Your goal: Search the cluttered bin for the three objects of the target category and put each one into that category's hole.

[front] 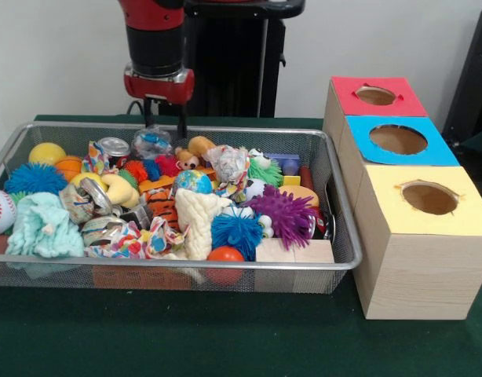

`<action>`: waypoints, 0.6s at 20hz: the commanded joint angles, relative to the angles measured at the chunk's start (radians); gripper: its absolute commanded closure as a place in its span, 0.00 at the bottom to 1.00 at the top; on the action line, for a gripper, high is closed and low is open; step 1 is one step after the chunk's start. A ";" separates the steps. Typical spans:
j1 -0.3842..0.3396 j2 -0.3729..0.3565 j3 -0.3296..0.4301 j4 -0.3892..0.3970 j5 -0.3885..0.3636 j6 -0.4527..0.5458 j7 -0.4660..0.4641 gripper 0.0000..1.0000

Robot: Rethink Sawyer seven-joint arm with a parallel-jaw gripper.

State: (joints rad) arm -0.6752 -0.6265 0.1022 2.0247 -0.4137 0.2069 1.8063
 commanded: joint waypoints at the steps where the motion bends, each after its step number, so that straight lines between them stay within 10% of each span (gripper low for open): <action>1: 0.065 0.025 0.015 0.070 -0.001 -0.024 0.132 0.00; 8: 0.054 0.050 0.042 0.057 -0.001 -0.057 0.120 0.00; 9: 0.057 0.051 0.035 0.056 -0.006 -0.080 0.127 1.00; 12: 0.083 0.050 -0.001 0.053 -0.014 -0.149 0.161 1.00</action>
State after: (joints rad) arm -0.6115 -0.6277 0.0999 2.0399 -0.4139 0.1947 1.8063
